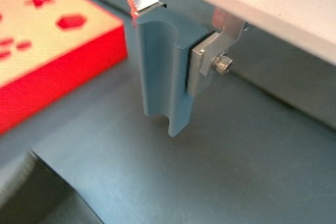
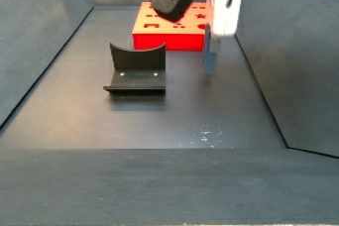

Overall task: Pick up the arch object. Move up. Rotate the arch object. Move to above the board. Insert the arch object.
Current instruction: Move to above the board.

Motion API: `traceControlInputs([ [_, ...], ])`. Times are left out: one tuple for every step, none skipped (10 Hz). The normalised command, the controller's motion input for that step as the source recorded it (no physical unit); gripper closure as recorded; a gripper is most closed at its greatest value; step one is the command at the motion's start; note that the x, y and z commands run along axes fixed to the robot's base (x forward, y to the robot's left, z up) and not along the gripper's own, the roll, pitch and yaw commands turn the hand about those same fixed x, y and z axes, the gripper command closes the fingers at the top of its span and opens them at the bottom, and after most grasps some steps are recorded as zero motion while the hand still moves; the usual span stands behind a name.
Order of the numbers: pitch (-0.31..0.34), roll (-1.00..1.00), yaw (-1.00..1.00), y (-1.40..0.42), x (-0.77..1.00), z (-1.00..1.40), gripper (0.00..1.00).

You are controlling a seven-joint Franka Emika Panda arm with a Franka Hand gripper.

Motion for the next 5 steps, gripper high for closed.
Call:
traceControlInputs([
  [0.119, -0.35, -0.15, -0.08, -0.02, 1.00, 1.00],
  [0.077, -0.30, -0.11, -0.07, -0.02, 1.00, 1.00],
  [0.058, -0.25, -0.08, -0.07, -0.02, 1.00, 1.00],
  [0.050, -0.21, -0.06, -0.07, -0.02, 1.00, 1.00],
  [0.051, -0.19, -0.05, -0.06, -0.02, 1.00, 1.00],
])
